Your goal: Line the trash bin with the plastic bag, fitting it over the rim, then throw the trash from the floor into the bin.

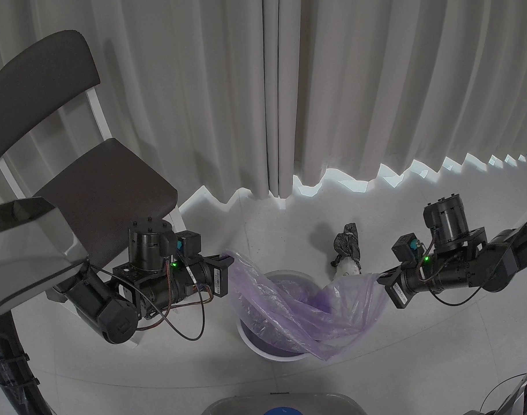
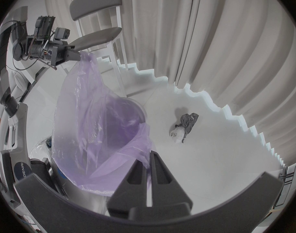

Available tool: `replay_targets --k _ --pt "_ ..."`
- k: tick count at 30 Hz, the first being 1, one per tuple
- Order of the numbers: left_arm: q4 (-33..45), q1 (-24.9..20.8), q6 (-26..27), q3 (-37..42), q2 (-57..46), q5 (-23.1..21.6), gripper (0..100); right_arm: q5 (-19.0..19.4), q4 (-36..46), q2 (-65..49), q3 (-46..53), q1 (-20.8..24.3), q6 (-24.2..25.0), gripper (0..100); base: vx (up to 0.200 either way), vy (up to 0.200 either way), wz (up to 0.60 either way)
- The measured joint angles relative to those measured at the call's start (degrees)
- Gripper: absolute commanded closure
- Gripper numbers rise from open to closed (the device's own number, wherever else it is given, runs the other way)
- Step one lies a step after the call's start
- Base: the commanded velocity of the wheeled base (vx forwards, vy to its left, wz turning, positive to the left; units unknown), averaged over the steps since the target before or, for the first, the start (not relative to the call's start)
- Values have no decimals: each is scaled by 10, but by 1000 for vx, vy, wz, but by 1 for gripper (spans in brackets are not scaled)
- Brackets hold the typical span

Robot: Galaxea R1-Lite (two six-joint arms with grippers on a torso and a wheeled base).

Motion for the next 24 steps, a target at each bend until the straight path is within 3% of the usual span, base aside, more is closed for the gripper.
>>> replay_targets --k 10,17,24 --pt "6 -16 -7 -82 69 -4 100 10 -30 67 -15 -2 32 100 0 0 0" --pt "52 -23 -7 -145 114 -5 100 40 -66 118 -17 -22 41 100 0 0 0" --pt "74 -10 -8 -182 138 -12 100 63 -69 149 -39 -28 86 100 0 0 0"
